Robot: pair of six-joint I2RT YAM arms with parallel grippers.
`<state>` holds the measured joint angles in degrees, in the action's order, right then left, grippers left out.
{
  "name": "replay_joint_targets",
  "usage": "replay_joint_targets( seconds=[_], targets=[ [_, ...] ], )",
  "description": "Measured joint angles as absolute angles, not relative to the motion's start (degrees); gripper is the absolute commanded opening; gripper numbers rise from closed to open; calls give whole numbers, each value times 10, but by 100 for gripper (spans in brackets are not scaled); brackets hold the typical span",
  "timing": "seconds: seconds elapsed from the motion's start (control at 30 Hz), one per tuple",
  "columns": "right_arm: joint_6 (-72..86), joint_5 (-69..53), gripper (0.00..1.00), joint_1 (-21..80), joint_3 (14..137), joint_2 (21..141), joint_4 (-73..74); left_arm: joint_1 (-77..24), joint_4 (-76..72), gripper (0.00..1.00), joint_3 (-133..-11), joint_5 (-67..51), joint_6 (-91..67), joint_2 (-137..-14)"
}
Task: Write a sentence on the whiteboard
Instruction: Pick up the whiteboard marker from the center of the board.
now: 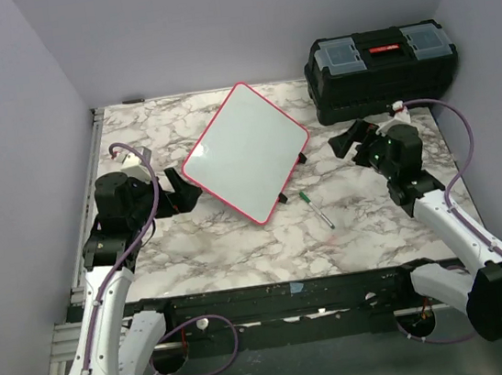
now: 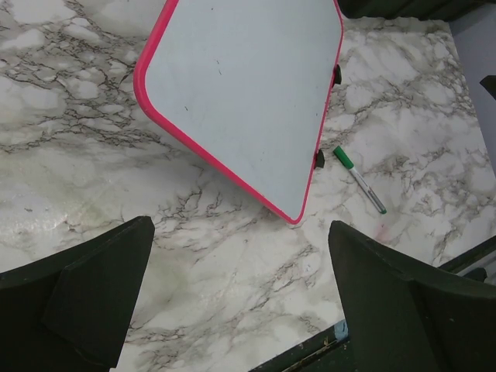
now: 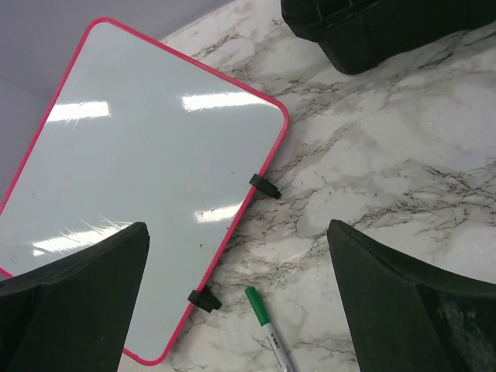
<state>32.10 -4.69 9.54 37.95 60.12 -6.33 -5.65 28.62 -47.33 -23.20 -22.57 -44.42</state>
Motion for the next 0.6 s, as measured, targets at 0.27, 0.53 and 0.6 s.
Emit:
replay_joint_targets(
  seconds=[0.27, 0.53, 0.6],
  targets=[
    [325, -73, 100, 95, 380, 612, 4, -69, 288, 99, -473, -232, -221, -444],
    [306, -142, 100, 99, 407, 674, 100, -76, 290, 98, -473, -230, -218, -443],
    [298, -145, 100, 107, 420, 693, 124, -76, 291, 98, -473, -230, -218, -443]
  ],
)
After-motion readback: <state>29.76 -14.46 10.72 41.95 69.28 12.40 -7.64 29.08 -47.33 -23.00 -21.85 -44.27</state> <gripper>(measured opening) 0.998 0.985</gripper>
